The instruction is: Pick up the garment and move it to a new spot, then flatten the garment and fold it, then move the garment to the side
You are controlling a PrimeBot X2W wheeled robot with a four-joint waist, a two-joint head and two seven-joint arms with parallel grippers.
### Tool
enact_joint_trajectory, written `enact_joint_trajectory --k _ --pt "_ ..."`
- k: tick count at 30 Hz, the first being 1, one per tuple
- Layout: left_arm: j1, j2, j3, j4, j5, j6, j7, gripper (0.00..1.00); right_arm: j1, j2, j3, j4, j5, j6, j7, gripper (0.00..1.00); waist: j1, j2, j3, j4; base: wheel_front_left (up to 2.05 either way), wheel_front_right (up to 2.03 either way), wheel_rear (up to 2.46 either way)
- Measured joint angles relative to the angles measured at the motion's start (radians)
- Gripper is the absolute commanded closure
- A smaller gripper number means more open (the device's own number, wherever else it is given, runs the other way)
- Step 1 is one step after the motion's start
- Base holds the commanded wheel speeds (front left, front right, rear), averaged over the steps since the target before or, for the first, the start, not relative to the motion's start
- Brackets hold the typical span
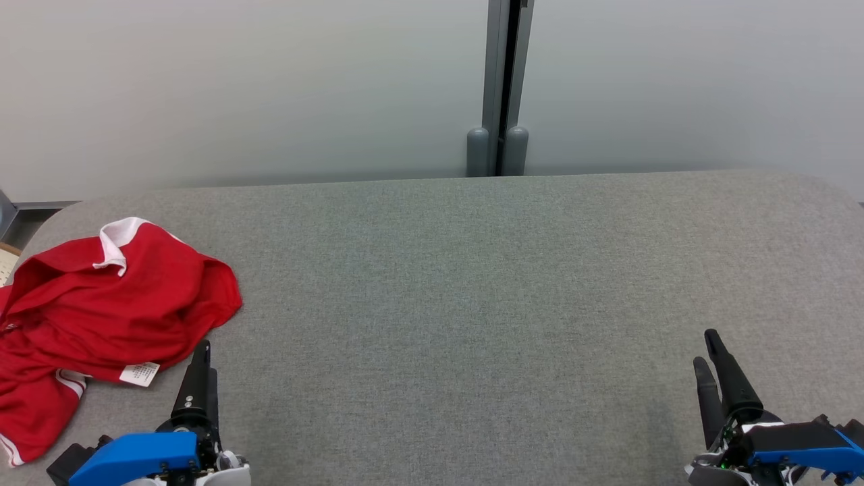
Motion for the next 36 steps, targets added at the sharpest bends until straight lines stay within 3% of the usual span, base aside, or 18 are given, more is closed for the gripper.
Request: enact_joint_trajectory --k 22,27,36 --pt "0.008 0.018 -0.090 -0.029 0.392 0.068 -0.086 0.00 0.009 0.000 0.010 -0.043 -0.411 0.000 -0.087 0.00 0.0000 0.0000 -0.001 0.005 0.00 0.00 0.00" --pt "0.014 0.029 -0.122 -0.037 0.533 0.084 -0.115 0.00 0.017 0.000 0.020 -0.054 -0.562 0.000 -0.116 0.00 0.0000 0.0000 -0.001 0.008 0.00 0.00 0.00" --pt "0.019 0.040 -0.151 -0.041 0.659 0.097 -0.141 0.00 0.019 0.000 0.030 -0.058 -0.684 0.000 -0.140 0.00 0.0000 0.0000 -0.002 0.010 0.00 0.00 0.00"
